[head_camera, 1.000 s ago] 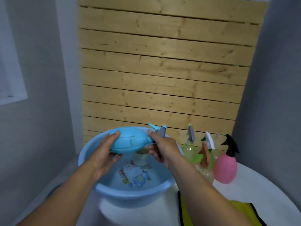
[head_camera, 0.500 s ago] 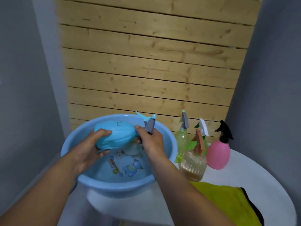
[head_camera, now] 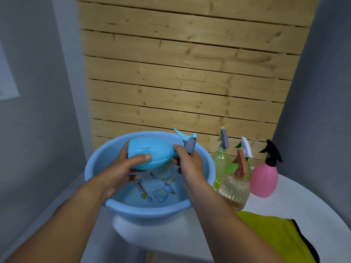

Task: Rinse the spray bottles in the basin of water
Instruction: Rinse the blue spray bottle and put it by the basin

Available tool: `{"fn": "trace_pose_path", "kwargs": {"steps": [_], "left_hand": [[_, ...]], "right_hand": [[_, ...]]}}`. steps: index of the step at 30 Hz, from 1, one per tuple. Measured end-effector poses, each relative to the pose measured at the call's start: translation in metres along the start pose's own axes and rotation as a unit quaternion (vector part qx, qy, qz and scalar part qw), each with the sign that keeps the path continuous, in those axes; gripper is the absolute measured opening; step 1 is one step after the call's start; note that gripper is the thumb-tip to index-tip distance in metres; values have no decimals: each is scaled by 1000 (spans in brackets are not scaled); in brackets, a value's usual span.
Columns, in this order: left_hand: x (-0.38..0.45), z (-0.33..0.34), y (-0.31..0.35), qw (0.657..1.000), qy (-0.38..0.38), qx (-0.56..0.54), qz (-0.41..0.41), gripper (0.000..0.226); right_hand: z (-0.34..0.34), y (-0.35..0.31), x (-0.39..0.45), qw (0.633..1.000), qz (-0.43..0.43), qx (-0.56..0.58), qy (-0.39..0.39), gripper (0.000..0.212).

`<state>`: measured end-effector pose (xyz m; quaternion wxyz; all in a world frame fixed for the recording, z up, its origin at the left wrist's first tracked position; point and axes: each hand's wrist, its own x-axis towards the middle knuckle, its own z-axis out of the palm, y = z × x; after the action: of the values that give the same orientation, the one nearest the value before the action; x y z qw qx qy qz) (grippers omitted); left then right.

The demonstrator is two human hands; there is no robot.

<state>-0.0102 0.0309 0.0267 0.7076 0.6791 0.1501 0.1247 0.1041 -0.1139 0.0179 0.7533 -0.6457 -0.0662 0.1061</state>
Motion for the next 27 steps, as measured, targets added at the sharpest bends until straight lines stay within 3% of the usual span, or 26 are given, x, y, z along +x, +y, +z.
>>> {"fn": "trace_pose_path", "kwargs": {"steps": [4,8,12,17,20,24,27], "left_hand": [[4,-3,-4,997,69,-21,29,79],[5,-3,-2,990,127,-64,7,66],[4,-4,-1,993,99,-69,10,74],[3,-9,-7,998,-9,-50,46,83],[6,-8,-8,996,38,-65,52,93],[9,-13,-9,988,74,-128,52,72],[11,-17,-6,968,132,-203,71,49]], "right_hand": [[1,-1,-2,1000,-27,0,-6,30],[5,-1,-6,993,-111,-26,-27,25],[6,1,-6,987,-156,-28,-32,27],[1,2,1,996,-85,-9,5,33],[3,2,3,998,-68,1,12,44],[6,3,0,995,-94,-15,26,46],[4,1,-2,988,-108,8,111,49]]}}
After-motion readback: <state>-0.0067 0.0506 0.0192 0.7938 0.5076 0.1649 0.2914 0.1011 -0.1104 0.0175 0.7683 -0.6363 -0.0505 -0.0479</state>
